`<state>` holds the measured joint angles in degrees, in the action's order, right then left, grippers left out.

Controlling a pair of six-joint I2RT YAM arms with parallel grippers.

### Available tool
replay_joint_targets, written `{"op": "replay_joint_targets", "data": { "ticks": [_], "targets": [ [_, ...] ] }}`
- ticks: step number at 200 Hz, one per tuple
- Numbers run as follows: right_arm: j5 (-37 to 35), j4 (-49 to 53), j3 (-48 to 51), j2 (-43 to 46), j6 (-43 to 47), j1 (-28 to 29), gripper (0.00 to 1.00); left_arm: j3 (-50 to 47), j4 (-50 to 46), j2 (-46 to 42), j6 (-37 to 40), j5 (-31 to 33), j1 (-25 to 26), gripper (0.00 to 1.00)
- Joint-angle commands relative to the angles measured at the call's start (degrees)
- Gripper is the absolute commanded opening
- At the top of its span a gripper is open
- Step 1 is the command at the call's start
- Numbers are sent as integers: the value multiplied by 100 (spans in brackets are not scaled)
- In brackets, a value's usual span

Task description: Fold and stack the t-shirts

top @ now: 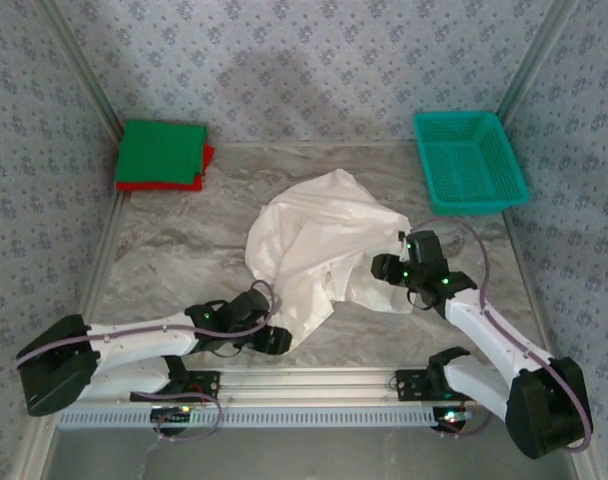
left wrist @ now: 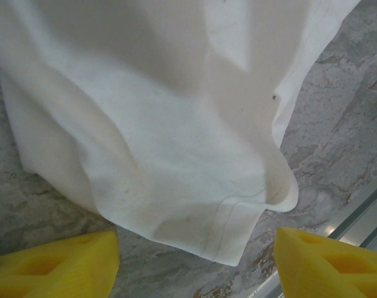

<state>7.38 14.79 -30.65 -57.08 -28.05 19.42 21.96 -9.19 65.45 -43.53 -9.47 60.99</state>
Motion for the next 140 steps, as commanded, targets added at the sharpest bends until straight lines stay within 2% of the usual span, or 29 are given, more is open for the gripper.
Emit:
{"op": "replay_joint_targets", "data": {
  "ticks": [1,41,69,83,103,118,140],
  "targets": [
    [18,-173,47,-23,19,35,53,203,681,666,172,-556,184,68],
    [-102,-243,272,141,10,32,54,463,977,1031,487,-465,185,60],
    [-144,-374,365,208,-5,22,53,955,910,1382,837,-464,185,44],
    [-149,-411,367,174,26,11,54,1133,927,1605,924,-574,185,39],
    [-117,-424,334,127,54,1,54,1252,888,1674,1016,-546,185,40],
    [-114,-418,323,135,66,0,54,1389,726,1618,1071,-448,185,48],
    [-131,-413,358,144,91,-9,54,1628,498,1604,1204,-439,185,48]
  ]
}}
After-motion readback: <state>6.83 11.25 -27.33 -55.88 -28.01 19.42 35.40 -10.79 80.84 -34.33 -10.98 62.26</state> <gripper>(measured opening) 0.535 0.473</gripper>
